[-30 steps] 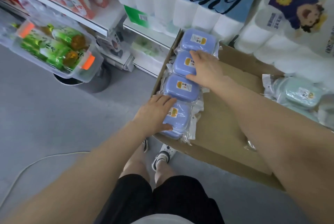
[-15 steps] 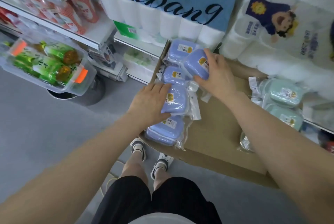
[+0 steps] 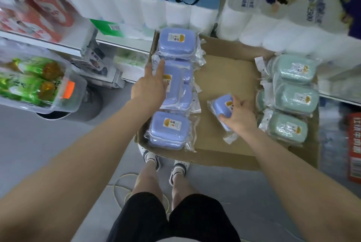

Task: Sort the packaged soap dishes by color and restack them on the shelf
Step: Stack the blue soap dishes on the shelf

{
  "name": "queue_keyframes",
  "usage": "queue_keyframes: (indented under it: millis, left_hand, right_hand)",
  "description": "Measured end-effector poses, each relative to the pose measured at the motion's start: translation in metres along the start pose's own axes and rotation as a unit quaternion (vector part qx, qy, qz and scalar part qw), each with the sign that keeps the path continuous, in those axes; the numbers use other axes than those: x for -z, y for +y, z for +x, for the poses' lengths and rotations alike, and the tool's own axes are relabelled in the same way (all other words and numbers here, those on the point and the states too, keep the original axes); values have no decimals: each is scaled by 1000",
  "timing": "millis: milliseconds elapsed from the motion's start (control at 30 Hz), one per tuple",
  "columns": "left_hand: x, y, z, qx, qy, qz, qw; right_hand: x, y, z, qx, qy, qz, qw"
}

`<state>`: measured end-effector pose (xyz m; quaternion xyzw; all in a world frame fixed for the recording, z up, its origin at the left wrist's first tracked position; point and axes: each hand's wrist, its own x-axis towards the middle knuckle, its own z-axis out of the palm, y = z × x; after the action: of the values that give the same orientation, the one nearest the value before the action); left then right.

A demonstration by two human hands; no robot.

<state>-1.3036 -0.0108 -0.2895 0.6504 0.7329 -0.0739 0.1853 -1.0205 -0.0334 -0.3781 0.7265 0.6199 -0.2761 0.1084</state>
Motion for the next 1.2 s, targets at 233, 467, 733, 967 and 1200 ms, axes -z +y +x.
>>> queue_keyframes:
  millis: [233, 467, 733, 967, 1200]
  left_hand:
    - [12, -25, 23, -252, -47, 232, 938]
    - [17, -30, 48, -324, -4, 303, 896]
    - [21, -19, 29, -277, -45, 160, 946]
    - [67, -21, -9, -187, 52, -2, 981]
    - [142, -53, -29, -144, 227, 10, 963]
  right_hand:
    - [-25, 10, 3, 20, -23, -11, 999]
    - [-34, 10, -4, 24, -31, -38, 998]
    - [19, -3, -31, 57, 75, 15, 995]
    - [106, -41, -58, 156, 187, 13, 970]
    - [185, -105, -79, 301, 283, -23, 910]
